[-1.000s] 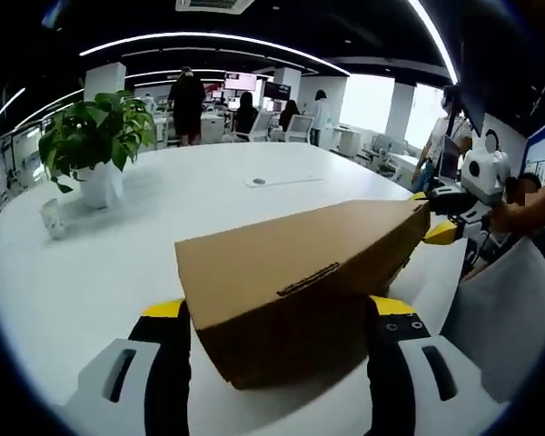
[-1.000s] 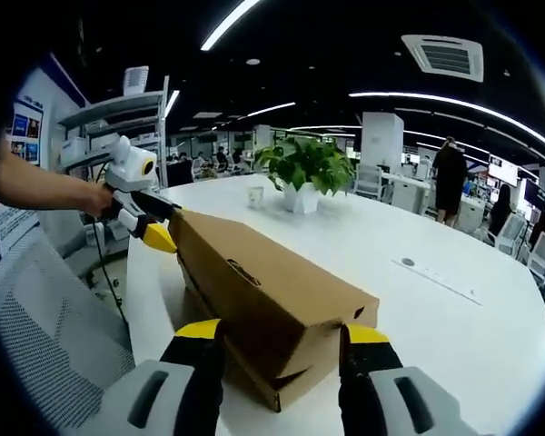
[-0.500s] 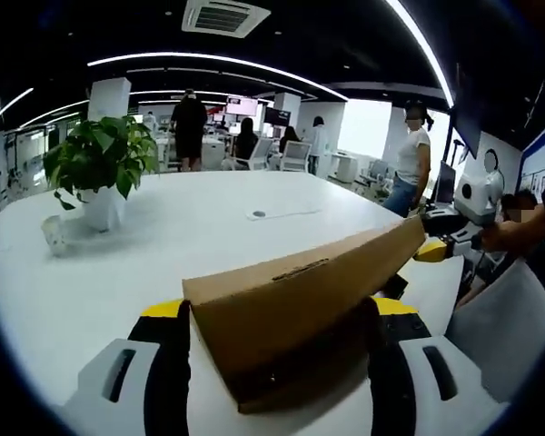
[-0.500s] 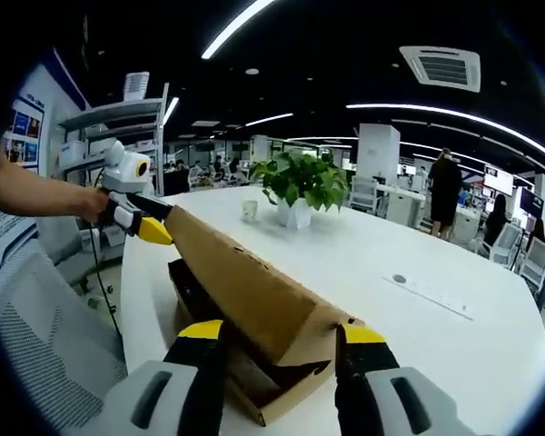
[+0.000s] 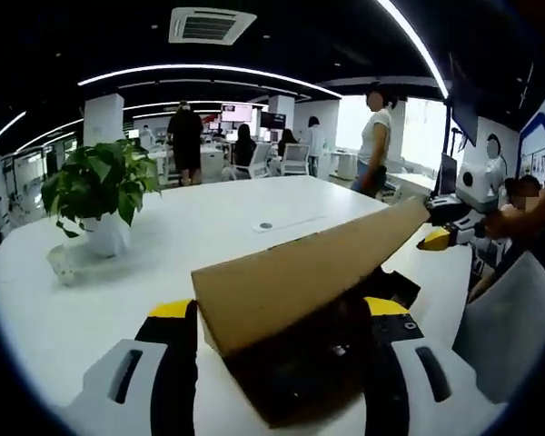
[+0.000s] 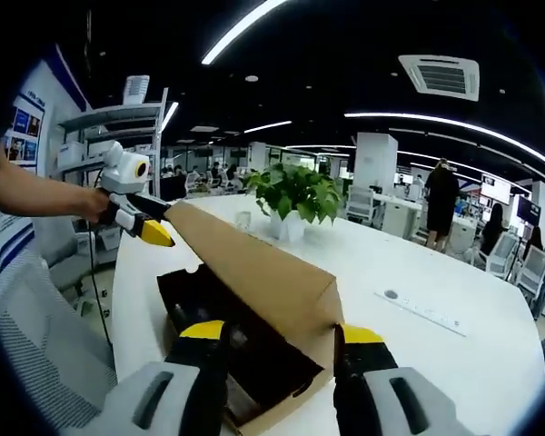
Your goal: Operate the shoe box by opening the lid, removing the specified soft item, and placing it in the target area until the item is outside and the box remains undamaged.
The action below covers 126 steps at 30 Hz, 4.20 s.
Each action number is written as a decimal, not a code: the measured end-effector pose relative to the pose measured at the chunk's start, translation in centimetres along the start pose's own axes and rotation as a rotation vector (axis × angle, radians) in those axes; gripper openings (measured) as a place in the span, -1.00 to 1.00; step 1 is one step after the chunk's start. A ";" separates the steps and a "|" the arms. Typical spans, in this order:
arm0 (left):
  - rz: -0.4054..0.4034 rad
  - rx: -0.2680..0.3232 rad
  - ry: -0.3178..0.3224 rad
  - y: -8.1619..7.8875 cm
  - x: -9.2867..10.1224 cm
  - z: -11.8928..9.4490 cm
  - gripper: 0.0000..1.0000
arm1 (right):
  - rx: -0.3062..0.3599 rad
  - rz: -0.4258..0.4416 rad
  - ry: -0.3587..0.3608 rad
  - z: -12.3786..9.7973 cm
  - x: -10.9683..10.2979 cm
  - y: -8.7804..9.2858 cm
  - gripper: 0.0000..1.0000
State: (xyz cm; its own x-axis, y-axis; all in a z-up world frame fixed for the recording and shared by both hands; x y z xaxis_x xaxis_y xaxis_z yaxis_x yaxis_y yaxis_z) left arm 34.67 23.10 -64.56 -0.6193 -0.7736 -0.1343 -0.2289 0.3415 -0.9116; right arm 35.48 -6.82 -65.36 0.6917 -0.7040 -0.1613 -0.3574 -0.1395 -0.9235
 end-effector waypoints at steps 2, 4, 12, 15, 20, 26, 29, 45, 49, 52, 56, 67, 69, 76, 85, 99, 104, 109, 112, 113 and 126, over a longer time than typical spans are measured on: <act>-0.001 0.000 -0.003 -0.2 -0.4 0.2 0.45 | 0.005 0.002 0.002 0.1 0.2 -0.3 -0.15; -0.002 0.000 -0.009 -0.5 -0.7 0.3 0.41 | 0.008 -0.002 0.007 0.3 0.4 -0.6 -0.16; 0.020 -0.014 -0.049 -0.7 -2.5 1.0 0.12 | 0.017 -0.025 0.032 0.8 1.7 -1.6 -0.35; 0.015 -0.020 -0.088 -0.8 -3.2 1.2 -0.06 | 0.020 -0.034 0.037 1.0 1.9 -1.8 -0.35; 0.006 -0.017 -0.111 -1.1 -4.0 1.6 -0.20 | 0.027 -0.036 0.048 1.5 2.4 -2.4 -0.36; 0.005 -0.021 -0.138 -1.4 -4.9 2.3 -0.32 | 0.035 -0.032 0.059 2.2 3.0 -2.9 -0.36; 0.011 -0.024 -0.149 -1.5 -5.3 2.5 -0.39 | 0.039 -0.026 0.063 2.4 3.3 -3.1 -0.36; 0.014 -0.062 -0.166 -2.2 -6.8 3.9 -0.52 | 0.036 -0.030 0.073 3.6 4.8 -4.0 -0.41; 0.022 -0.075 -0.174 -2.3 -7.2 4.2 -0.56 | 0.036 -0.024 0.077 4.0 5.2 -4.1 -0.42; 0.018 -0.083 -0.182 -2.3 -7.5 4.4 -0.62 | 0.039 -0.014 0.080 4.2 5.5 -4.2 -0.42; 0.013 -0.086 -0.182 -2.4 -7.7 4.7 -0.64 | 0.042 -0.005 0.084 4.5 5.7 -4.2 -0.43; 0.000 -0.096 -0.206 -2.4 -8.7 5.4 -0.84 | 0.041 0.004 0.095 5.2 6.4 -4.5 -0.43; 0.003 -0.100 -0.216 -2.3 -9.2 5.5 -0.89 | 0.041 0.006 0.094 5.3 6.5 -4.5 -0.43; -0.004 -0.105 -0.217 -2.2 -9.6 6.2 -0.91 | 0.047 0.036 0.094 5.6 7.0 -4.5 -0.47; 0.008 -0.114 -0.221 -2.2 -9.8 6.7 -0.92 | 0.023 0.055 0.110 6.0 7.3 -3.5 -0.51; 0.019 -0.132 -0.228 -2.0 -10.4 7.8 -0.93 | -0.050 0.089 0.150 6.1 7.3 -0.4 -0.66; 0.014 -0.137 -0.228 -1.8 -10.8 8.4 -0.93 | -0.068 0.098 0.171 6.1 7.4 0.4 -0.74; 0.010 -0.141 -0.226 -1.6 -11.0 8.8 -0.93 | -0.085 0.110 0.184 6.1 7.6 1.1 -0.83; 0.011 -0.146 -0.223 -1.5 -11.3 9.2 -0.93 | -0.090 0.116 0.189 6.2 7.6 1.3 -0.85; 0.009 -0.146 -0.223 -1.4 -11.3 9.2 -0.93 | -0.093 0.117 0.191 6.2 7.6 1.4 -0.86; 0.017 -0.164 -0.212 -0.9 -11.7 10.2 -0.90 | -0.088 0.059 0.221 6.4 8.2 1.5 -1.00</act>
State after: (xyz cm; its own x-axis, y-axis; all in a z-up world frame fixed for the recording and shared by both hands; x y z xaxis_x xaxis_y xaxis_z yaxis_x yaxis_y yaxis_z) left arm 49.75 26.40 -66.12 -0.4569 -0.8555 -0.2436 -0.3494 0.4244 -0.8353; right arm 44.68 -8.34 -70.33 0.5171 -0.8466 -0.1255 -0.4534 -0.1466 -0.8791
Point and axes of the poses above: the point that each gripper's makers call its tool centre point, and the gripper's own axes: z roughly forward along the fingers, x roughly to its right, y roughly out of its underside, the point moved 7 cm from there along -z, roughly backward along the fingers, and after that the axes turned 14 degrees about z, right-handed, at the moved point
